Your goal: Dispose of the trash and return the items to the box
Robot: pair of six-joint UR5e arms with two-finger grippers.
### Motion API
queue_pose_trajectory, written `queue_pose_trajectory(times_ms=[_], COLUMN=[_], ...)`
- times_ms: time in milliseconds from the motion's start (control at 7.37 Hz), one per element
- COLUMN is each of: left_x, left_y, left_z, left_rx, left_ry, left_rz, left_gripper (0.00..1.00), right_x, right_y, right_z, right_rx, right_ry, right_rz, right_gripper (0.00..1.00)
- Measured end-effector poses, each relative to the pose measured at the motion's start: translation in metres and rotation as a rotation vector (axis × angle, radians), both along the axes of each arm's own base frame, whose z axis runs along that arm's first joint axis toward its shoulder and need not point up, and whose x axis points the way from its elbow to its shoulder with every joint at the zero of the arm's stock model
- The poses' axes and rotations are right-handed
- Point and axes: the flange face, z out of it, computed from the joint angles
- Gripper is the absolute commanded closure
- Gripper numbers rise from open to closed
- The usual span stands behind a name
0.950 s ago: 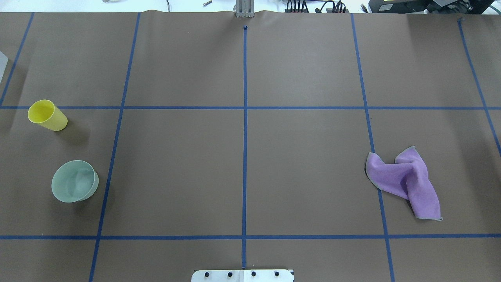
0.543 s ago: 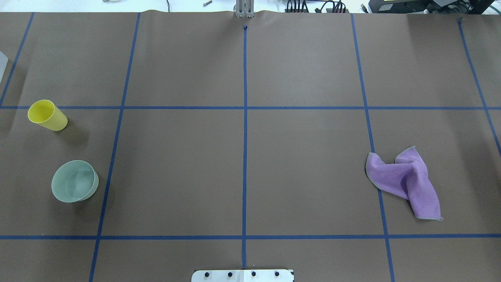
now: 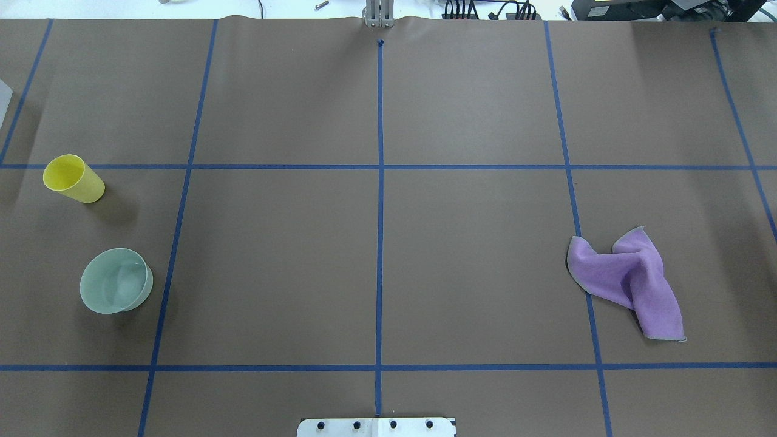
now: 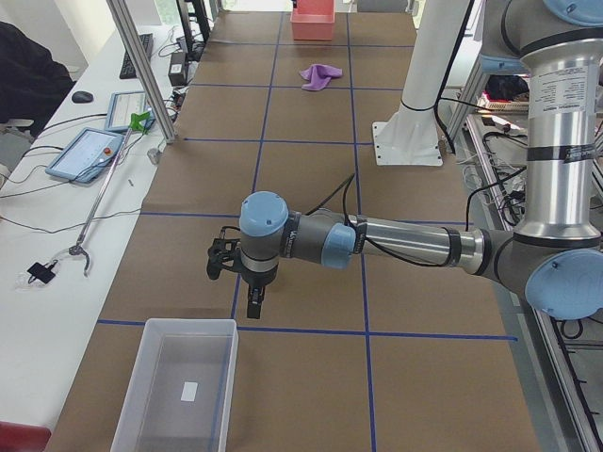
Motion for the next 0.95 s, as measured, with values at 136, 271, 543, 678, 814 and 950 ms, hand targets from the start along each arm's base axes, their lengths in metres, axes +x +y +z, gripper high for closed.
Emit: queue_pose_trajectory(times_ms=[136, 271, 543, 678, 814, 950], left_x=[0.000, 0.000, 0.001, 0.004, 0.015, 0.036], left_y=[0.000, 0.000, 0.000, -0.004, -0.015, -0.027], left_z=[0.000, 0.000, -0.003, -0.008, -0.018, -0.028], left_rx=[0.000, -0.001, -0.001, -0.011, -0.034, -0.053], left_ry=[0.000, 0.001, 0.003, 0.008, 0.020, 0.032], left_rz=[0.000, -0.002, -0.007, -0.023, -0.047, -0.055], left_gripper=[0.01, 0.01, 0.01, 0.02, 0.02, 0.02], right_x=[0.000, 0.000, 0.000, 0.000, -0.001, -0.001], right_y=[-0.001, -0.002, -0.004, -0.005, -0.005, -0.002], right_z=[-0.002, -0.003, -0.006, -0.011, -0.016, -0.019], right_rx=[0.003, 0.006, 0.012, 0.018, 0.029, 0.035], right_ry=[-0.002, -0.002, 0.001, -0.001, -0.004, -0.013], right_rz=[0.001, 0.000, 0.000, 0.001, 0.000, 0.000], right_gripper=[0.00, 0.00, 0.00, 0.00, 0.00, 0.00])
